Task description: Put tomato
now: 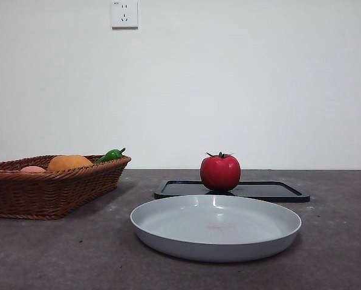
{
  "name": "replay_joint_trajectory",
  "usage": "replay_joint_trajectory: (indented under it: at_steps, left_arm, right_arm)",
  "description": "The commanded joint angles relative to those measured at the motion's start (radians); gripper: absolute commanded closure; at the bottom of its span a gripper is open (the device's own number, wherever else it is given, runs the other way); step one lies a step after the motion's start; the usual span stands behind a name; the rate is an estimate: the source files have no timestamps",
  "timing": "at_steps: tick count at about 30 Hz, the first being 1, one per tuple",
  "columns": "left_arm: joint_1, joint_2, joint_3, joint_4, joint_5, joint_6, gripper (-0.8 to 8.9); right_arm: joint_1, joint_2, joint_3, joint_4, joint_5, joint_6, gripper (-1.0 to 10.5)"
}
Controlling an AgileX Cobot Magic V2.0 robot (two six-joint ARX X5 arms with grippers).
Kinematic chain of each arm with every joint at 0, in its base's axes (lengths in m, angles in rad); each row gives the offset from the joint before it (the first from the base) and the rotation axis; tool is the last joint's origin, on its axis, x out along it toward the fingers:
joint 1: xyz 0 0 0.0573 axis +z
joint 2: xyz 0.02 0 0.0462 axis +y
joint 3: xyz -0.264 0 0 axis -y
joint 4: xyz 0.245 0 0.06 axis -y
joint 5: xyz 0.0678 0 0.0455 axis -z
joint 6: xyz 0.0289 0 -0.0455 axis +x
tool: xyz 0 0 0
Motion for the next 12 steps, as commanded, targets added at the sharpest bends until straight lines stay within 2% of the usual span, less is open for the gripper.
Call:
replay_joint_trajectory:
  at_steps: [1, 6, 12]
  left_arm:
    - [0.002, -0.001, -0.004, -0.043, 0.004, -0.007, 8.06]
    - [0.002, -0.001, -0.004, -0.043, 0.004, -0.007, 8.07]
    - [0.002, -0.001, -0.004, -0.043, 0.004, -0.007, 8.06]
  right_arm:
    - [-0.069, -0.063, -0.113, 0.143, 0.003, -0.013, 9.3]
    - [-0.153, -0.195, -0.349, 0.390, 0.016, -0.011, 9.3]
    - [-0.164, -0.339, -0.562, 0.544, 0.120, -0.011, 9.3]
